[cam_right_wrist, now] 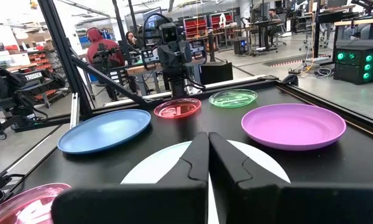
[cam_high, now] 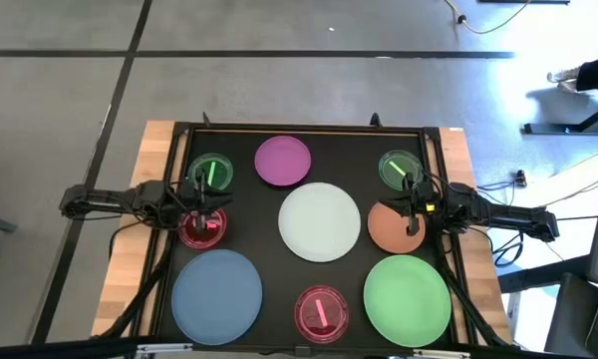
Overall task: Stack plastic plates
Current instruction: Stack the big green plate on the big white plate
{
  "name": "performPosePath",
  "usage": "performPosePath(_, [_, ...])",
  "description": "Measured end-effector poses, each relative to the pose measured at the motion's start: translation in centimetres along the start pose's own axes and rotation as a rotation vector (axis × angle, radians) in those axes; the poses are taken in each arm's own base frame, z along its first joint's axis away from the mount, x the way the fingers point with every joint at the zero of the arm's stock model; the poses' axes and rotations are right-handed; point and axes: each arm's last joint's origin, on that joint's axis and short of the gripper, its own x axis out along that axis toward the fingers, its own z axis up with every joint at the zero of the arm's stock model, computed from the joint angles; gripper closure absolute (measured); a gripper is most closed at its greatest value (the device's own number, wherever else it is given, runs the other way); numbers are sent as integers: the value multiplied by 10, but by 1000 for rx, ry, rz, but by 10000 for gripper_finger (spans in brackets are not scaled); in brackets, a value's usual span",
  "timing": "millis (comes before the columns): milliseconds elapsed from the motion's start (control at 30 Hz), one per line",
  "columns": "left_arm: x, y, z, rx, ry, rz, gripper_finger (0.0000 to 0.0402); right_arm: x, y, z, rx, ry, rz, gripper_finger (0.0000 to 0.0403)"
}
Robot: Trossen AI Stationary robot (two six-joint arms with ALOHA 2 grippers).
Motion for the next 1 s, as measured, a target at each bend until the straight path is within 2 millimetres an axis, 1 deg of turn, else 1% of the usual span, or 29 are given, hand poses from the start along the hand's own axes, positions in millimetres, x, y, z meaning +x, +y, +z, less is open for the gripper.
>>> performPosePath(67, [0, 2, 1, 98, -2, 54, 317, 0, 0, 0, 0, 0, 0, 402])
performPosePath(167, [0, 3, 1, 167, 6, 94, 317, 0, 0, 0, 0, 0, 0, 402])
performPosePath(433, [0, 3, 1, 166, 5, 100, 317, 0, 0, 0, 0, 0, 0, 402])
performPosePath(600, [0, 3, 3, 33, -22, 103, 317, 0, 0, 0, 0, 0, 0, 402])
performPosePath(667, [0, 4, 8, 3, -73, 105, 317, 0, 0, 0, 0, 0, 0, 402])
performPosePath(800, [-2, 4, 21, -197, -216, 57, 317, 0, 0, 0, 0, 0, 0, 402])
performPosePath(867, [-4, 5, 27, -227, -284, 74, 317, 0, 0, 0, 0, 0, -1, 402])
performPosePath(1000, [-6, 7, 33, -192, -339, 104, 317, 0, -1, 0, -5, -2, -21, 402])
